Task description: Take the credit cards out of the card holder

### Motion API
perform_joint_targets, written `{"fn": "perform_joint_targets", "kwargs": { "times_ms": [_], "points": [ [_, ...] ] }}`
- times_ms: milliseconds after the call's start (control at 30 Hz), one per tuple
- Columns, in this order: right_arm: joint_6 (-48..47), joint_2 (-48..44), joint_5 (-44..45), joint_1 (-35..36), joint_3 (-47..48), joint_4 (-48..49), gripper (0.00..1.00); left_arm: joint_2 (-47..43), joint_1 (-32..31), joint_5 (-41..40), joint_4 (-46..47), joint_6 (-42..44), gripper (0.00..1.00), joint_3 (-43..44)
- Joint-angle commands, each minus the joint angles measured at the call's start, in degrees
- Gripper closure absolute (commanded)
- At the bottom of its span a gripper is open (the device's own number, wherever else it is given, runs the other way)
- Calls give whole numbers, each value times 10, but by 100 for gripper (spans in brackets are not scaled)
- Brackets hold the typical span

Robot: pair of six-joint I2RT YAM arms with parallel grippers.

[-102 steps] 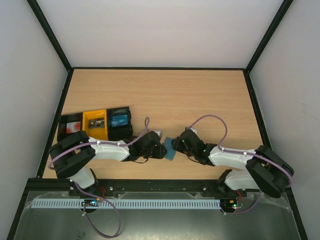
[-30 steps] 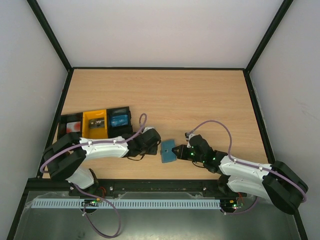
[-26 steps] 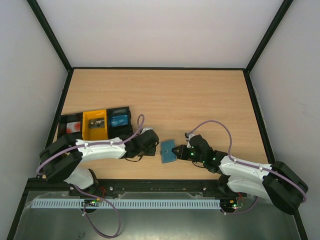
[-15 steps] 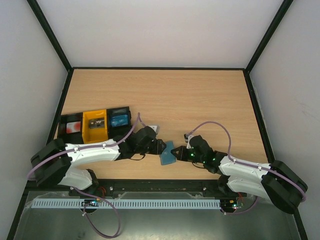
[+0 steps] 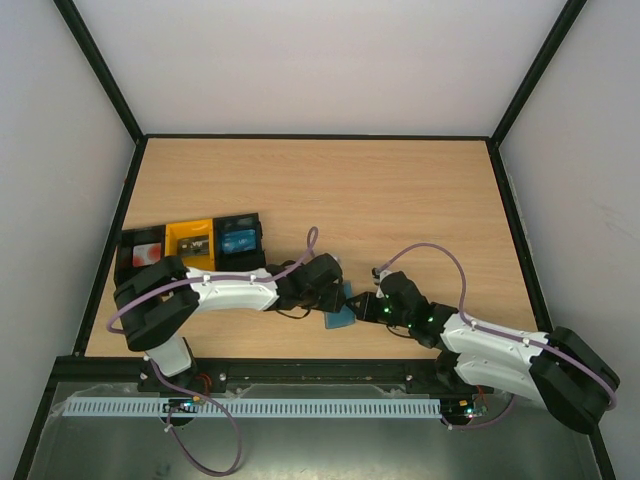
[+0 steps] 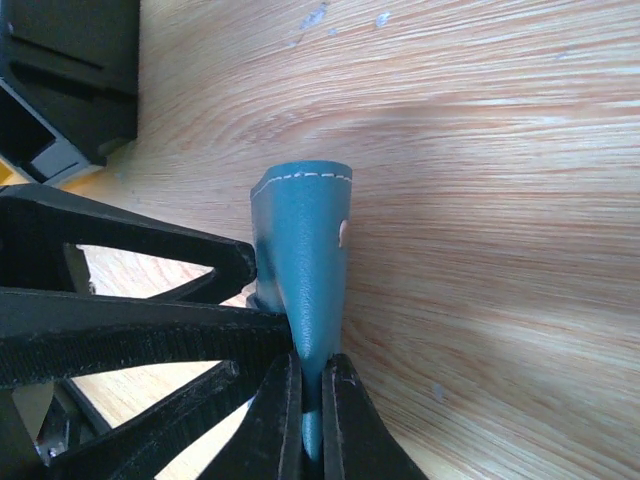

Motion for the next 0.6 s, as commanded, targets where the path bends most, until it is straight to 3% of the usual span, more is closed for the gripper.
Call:
{"fn": "perform_joint_targets", "kwargs": {
  "times_ms": [0,567],
  "points": [
    [-7,-22,34,2,10,-7,98,26,-14,-33,-80,9,50,13],
    [-12,-49,71,2,2,-29,98,-14,-15,-124,-179,-3,54,6]
  ]
}}
